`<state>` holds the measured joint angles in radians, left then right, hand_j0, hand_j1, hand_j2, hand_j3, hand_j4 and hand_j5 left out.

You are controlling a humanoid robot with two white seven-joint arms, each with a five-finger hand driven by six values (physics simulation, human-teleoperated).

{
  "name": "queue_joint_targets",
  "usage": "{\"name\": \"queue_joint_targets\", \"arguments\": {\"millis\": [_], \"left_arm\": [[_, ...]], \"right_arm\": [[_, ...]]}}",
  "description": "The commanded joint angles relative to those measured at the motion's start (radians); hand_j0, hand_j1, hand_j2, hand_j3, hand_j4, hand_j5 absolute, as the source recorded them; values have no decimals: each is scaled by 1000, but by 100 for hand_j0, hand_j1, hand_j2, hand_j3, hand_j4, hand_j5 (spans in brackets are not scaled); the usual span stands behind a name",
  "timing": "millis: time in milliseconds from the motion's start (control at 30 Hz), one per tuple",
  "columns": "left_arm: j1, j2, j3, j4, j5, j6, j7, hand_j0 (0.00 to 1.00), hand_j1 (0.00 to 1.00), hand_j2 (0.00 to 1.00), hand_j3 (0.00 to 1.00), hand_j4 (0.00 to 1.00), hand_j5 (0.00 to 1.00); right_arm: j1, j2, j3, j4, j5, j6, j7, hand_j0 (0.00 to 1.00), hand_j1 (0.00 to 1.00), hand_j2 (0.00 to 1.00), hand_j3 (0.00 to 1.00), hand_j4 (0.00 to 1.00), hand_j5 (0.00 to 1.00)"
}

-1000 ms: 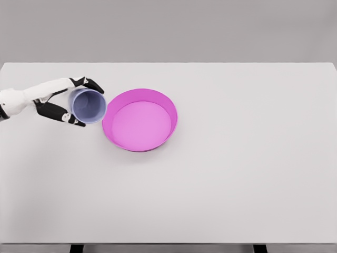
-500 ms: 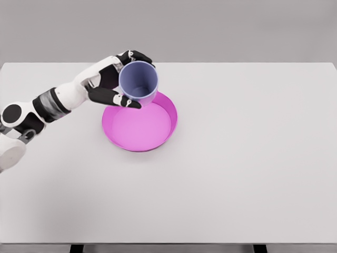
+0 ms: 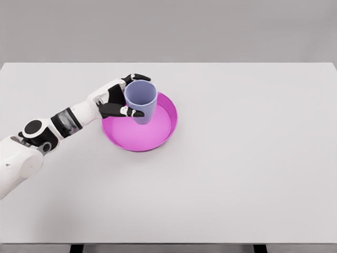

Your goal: Flip the cup with left arm and place it on the plate

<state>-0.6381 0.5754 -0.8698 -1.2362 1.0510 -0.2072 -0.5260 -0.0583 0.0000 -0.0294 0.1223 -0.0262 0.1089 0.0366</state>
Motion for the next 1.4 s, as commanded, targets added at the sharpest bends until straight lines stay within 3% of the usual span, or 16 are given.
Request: {"name": "queue_joint_targets", "arguments": {"millis": [0,700,833,1133,1367], "left_arm": [[0,-6,0,35,4,2,3,46,46,46,46,46,46],[3,-29,-2,67,-2,34,6,48,48,48,48,48,48],[3,-29,-2,67,-5,32,4,64,64,64,64,64,64],[5,-29,-2,63,-5,32,4,89,89,89,89,89,89],[5,-28,-2,61,-5,31,6,100,100,100,100,100,100]], "right_arm": [[0,0,0,0,0,0,0,100,100,100,100,100,100],[0,0,0,0,0,0,0,100,100,100,100,100,100],[0,0,0,0,0,0,0,100,100,100,100,100,100],[0,0,0,0,0,0,0,100,100,100,100,100,100],[0,0,0,0,0,0,0,100,100,100,100,100,100]]}}
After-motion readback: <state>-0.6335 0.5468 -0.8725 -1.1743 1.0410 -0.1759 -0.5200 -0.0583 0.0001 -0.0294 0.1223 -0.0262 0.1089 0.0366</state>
